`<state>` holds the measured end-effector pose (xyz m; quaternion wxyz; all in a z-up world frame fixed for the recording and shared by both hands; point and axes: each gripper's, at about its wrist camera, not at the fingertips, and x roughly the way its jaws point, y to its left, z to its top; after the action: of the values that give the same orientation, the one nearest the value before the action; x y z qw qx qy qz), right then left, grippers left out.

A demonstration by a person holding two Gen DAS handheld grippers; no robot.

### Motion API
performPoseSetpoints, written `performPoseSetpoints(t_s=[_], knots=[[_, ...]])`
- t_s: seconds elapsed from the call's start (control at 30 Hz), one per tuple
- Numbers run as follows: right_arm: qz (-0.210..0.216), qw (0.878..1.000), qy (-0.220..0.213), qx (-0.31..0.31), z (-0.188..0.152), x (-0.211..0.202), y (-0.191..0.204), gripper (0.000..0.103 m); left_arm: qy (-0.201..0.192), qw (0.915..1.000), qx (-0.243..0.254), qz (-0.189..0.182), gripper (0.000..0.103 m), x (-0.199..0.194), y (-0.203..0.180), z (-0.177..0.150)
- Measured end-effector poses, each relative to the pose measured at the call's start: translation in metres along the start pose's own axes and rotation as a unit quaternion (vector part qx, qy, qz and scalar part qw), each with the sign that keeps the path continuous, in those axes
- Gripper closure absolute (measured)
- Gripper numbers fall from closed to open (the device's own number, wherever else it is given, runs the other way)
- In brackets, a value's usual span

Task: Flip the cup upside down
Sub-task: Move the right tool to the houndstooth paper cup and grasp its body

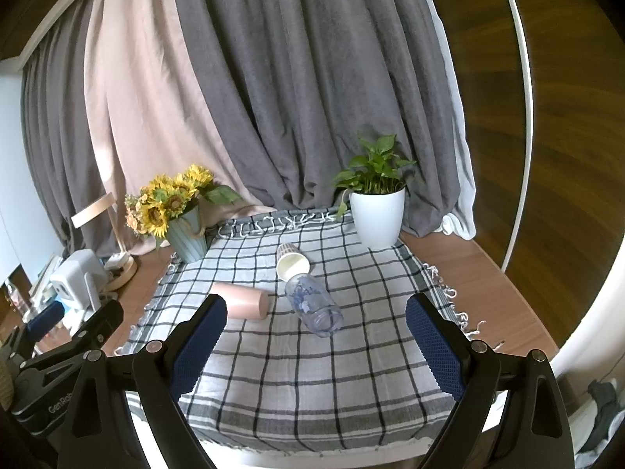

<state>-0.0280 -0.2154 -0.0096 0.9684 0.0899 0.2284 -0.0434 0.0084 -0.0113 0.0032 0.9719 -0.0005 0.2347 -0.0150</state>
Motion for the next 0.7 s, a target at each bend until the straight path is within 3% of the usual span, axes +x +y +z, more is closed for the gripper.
performPoseSetpoints(t_s=[0.3, 0.7], knots=[[0.002, 1.000, 0.029, 0.011, 0.000, 0.025, 0.008, 0.010, 0.050, 0.9987, 0.009, 0.003, 0.000, 0.030, 0.006, 0.005], [-0.002, 0.990, 0.132, 0.045, 0.032, 0.149, 0.030, 0.010, 0.156, 0.9876, 0.010, -0.012, 0.000, 0.163, 0.040, 0.043]])
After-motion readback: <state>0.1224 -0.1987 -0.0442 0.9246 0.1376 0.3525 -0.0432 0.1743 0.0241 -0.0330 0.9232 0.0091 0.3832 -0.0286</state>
